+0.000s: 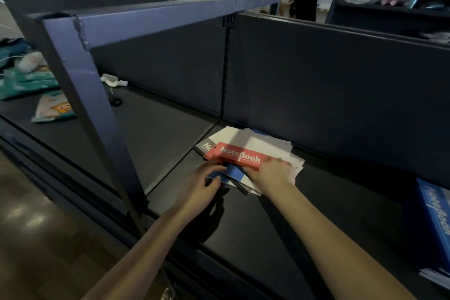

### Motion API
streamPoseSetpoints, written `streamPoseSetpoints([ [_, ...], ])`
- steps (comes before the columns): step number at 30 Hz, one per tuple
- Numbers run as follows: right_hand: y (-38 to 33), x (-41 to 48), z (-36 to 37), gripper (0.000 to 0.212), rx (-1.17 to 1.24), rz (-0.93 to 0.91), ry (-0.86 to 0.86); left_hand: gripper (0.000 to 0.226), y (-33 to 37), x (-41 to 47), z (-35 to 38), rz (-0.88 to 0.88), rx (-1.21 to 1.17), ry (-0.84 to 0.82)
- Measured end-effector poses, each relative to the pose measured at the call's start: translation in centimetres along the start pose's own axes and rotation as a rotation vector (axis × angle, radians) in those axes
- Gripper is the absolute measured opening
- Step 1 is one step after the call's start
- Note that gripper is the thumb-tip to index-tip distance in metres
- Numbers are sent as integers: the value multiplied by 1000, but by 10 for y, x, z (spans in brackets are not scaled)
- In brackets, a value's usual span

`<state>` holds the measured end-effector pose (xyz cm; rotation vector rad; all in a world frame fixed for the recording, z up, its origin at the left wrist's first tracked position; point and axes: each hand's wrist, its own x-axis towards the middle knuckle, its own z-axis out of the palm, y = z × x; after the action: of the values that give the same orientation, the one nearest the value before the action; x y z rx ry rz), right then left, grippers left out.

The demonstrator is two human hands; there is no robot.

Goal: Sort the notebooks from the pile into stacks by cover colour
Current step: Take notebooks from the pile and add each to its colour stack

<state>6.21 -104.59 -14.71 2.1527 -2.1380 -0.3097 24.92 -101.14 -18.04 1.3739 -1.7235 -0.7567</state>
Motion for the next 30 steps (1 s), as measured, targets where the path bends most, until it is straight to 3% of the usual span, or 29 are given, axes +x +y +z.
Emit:
streamPoseSetpoints([
  [1,0,-1,0,68,23,19,-4,30,0,1,1,2,-1,4],
  [3,3,-4,0,80,27,22,-13,28,0,3,3,-1,-9,11],
  [11,18,-9,-1,76,32,-69,-133,31,10,8,14,-73,-112,-66],
  [18,10,-16,-6,60,-123,-203,-106,32,18,8,17,-56,-119,-105],
  [22,29,-17,-8,41,56,-234,42,37,16,8,12,-67,-158,-39],
  [27,41,-22,-6,33,244,-170,69,39,27,5,9,-61,-245,17],
  [30,38,-23,-2,28,312,-128,66,52,36,1,13,-43,-321,52],
])
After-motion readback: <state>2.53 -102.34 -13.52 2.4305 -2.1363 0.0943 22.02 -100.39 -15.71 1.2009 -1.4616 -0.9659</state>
